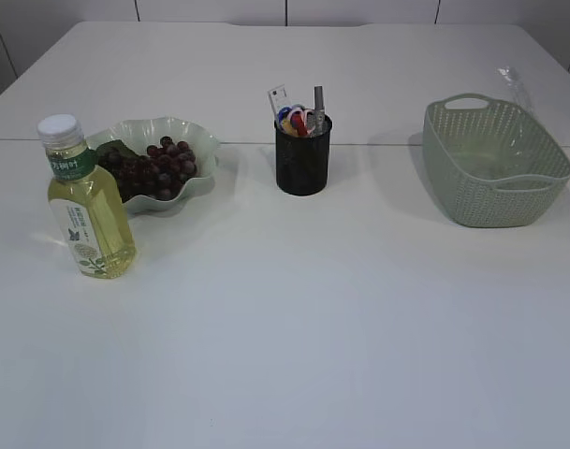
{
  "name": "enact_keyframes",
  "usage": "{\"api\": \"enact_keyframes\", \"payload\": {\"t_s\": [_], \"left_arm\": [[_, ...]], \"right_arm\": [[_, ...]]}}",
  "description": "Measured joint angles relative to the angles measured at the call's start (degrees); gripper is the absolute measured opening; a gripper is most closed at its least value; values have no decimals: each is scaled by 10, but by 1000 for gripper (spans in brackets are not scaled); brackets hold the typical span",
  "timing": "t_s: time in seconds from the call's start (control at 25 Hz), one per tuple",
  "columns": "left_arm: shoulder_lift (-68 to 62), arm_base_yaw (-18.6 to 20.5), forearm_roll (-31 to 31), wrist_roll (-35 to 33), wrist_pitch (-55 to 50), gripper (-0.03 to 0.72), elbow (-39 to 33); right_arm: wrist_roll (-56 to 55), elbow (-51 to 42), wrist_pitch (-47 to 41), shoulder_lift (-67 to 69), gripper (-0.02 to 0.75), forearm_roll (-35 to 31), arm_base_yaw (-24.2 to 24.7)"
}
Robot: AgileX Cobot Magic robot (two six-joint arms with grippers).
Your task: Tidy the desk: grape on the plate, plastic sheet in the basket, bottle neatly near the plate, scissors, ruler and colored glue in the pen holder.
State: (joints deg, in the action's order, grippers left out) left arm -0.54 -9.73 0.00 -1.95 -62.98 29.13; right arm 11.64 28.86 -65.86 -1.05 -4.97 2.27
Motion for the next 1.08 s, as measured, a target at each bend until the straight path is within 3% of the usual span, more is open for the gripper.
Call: {"api": "enact_keyframes", "payload": {"t_s": [1.08], "left_arm": [[0, 0, 0, 0, 0, 417, 0]], "right_arm": [[0, 0, 0, 0, 386, 0, -3]]}}
